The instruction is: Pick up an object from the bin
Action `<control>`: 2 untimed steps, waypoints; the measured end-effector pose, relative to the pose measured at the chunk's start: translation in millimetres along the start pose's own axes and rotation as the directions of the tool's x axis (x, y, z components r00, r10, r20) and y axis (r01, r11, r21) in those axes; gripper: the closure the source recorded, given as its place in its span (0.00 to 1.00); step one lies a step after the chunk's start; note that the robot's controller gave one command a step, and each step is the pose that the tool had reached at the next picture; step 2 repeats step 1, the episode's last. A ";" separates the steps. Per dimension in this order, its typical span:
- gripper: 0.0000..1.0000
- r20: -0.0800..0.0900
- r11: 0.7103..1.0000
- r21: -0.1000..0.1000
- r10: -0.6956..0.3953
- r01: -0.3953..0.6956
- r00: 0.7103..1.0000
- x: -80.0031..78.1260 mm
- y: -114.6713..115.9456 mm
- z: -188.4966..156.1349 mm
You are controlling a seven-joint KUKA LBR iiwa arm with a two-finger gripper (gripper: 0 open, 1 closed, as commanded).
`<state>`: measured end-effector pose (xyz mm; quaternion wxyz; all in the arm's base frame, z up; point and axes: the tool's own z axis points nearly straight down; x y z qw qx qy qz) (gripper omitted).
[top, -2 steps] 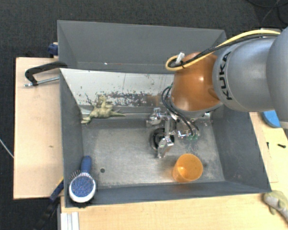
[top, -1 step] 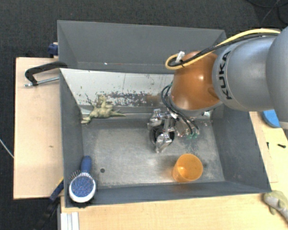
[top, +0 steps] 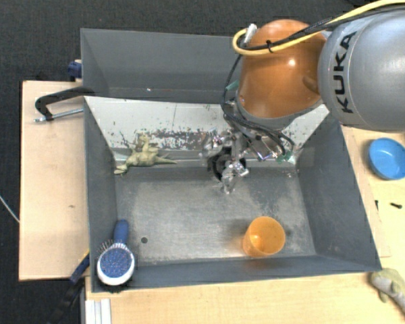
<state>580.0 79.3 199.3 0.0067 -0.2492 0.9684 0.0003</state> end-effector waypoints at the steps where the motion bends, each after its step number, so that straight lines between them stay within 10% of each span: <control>1: 1.00 -0.001 0.950 -0.002 -0.312 0.312 0.950 -17.9 26.8 -96.9; 2: 1.00 -0.001 0.950 -0.002 -0.312 0.312 0.950 -17.9 26.8 -96.9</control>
Offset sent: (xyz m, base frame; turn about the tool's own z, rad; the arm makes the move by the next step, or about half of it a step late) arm -0.0001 0.0298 0.0941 -0.3172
